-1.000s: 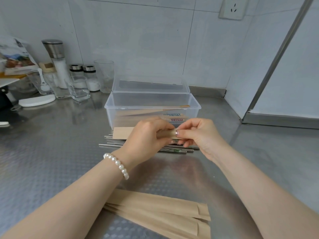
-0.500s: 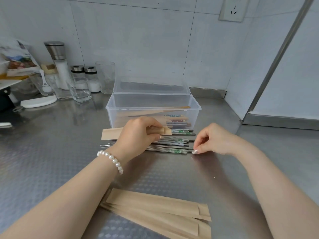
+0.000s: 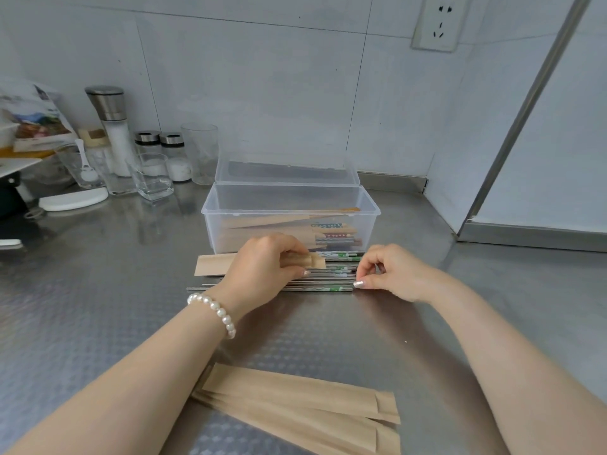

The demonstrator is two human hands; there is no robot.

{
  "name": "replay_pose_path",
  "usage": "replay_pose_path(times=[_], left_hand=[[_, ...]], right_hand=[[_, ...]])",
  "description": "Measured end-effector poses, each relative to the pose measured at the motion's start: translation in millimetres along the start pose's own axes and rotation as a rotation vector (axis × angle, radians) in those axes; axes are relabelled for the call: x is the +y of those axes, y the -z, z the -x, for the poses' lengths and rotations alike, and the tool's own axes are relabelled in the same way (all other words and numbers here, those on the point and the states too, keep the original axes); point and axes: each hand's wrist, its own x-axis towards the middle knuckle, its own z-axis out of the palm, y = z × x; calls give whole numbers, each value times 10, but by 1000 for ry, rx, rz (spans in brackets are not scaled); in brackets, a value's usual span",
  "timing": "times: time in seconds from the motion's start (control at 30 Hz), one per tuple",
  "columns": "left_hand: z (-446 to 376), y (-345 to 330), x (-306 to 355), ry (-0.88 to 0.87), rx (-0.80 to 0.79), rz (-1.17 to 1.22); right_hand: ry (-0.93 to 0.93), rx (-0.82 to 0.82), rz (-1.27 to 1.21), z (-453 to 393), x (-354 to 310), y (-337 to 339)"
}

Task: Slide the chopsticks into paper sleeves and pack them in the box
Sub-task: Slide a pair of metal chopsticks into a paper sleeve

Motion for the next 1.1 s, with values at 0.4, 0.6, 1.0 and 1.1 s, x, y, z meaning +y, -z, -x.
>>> replay_pose_path(times=[0.4, 0.6, 1.0, 1.1], left_hand=[[1, 43, 27, 6, 116, 78], [-3, 39, 19, 31, 115, 50], [9, 48, 42, 52, 96, 52], [9, 38, 40, 51, 90, 64]], right_hand=[[86, 648, -1041, 45, 101, 344], [-9, 1020, -1318, 62, 249, 500], [-50, 1104, -1294, 81, 222, 520], [-35, 1088, -1299, 73, 192, 493]])
